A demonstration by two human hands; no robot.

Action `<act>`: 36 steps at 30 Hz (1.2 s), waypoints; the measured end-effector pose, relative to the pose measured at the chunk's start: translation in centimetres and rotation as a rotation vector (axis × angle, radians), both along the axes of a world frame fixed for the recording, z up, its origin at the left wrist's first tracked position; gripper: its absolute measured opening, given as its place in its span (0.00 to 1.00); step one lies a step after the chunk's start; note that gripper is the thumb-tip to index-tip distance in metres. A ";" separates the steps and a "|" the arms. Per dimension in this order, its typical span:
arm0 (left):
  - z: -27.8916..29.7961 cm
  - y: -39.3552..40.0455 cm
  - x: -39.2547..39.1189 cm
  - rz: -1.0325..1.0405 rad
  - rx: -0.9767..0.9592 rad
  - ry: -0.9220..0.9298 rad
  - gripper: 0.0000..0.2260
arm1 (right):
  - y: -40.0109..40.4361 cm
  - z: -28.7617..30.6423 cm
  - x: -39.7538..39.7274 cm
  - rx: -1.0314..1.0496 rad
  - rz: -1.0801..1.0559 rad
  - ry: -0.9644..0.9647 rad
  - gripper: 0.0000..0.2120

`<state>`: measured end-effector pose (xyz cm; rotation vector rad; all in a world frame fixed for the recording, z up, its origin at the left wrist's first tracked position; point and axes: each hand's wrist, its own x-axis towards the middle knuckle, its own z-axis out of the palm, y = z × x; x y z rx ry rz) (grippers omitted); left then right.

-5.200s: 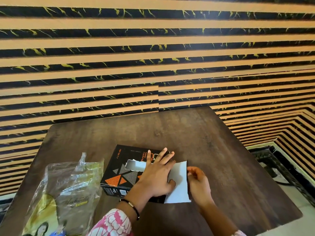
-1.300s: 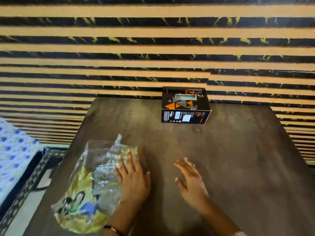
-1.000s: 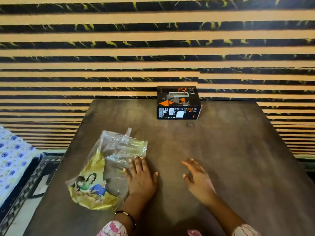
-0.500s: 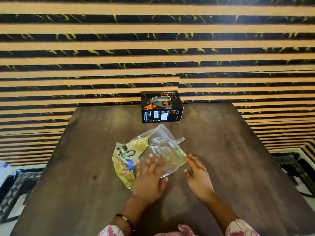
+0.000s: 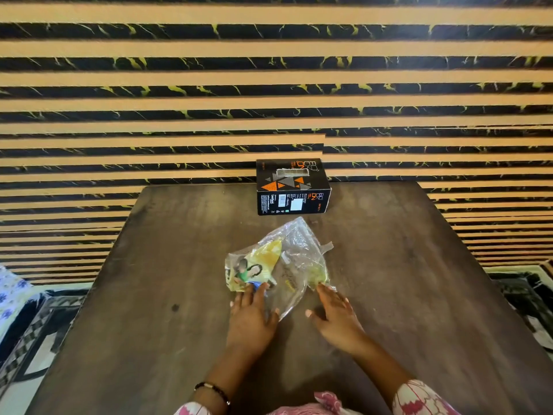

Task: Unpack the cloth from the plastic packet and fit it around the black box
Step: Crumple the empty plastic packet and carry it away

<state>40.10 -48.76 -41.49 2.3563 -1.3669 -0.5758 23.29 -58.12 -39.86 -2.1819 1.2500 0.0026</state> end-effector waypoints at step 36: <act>4.2 -1.2 -7.6 -0.016 -0.379 1.078 0.14 | 2.2 4.1 -6.2 0.290 -0.162 -0.667 0.44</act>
